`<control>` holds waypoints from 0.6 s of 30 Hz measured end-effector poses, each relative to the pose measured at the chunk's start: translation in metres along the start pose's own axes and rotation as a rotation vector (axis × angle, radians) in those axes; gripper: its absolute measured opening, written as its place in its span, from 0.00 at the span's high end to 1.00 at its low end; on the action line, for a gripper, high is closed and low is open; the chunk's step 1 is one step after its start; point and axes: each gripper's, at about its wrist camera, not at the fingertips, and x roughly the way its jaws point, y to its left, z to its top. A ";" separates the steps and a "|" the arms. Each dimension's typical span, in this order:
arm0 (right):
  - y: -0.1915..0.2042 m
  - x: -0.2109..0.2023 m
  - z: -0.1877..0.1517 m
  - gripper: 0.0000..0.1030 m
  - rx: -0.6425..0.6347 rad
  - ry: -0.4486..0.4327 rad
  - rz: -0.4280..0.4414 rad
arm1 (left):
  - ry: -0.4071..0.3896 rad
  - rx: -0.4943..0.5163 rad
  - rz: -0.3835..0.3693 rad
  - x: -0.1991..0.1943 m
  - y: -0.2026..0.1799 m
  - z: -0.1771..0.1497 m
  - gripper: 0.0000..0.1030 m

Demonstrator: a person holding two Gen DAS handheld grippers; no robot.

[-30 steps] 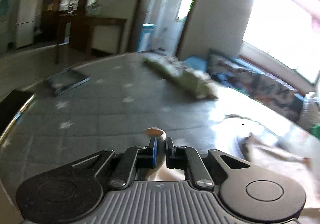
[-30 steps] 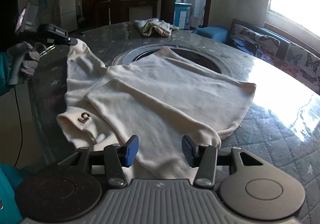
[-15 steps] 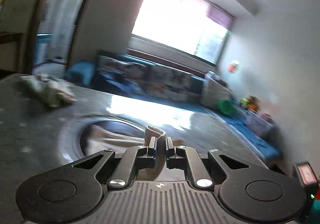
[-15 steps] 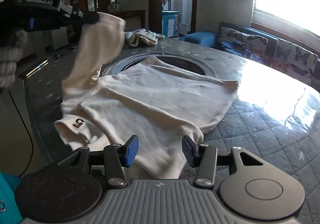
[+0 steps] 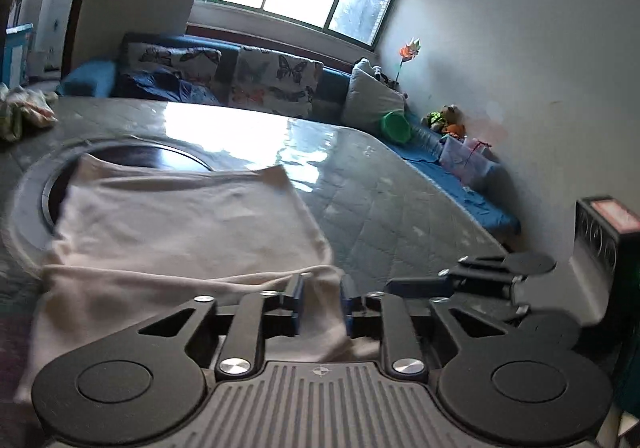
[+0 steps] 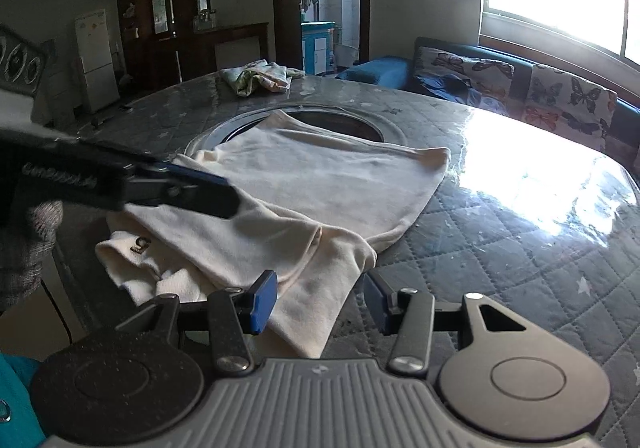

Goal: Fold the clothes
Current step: 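Grasp the patched sleeve with the left tool and fold it across the body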

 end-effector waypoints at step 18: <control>0.014 0.052 0.025 0.63 -0.024 0.068 0.062 | 0.066 0.202 0.325 -0.067 0.072 -0.052 0.61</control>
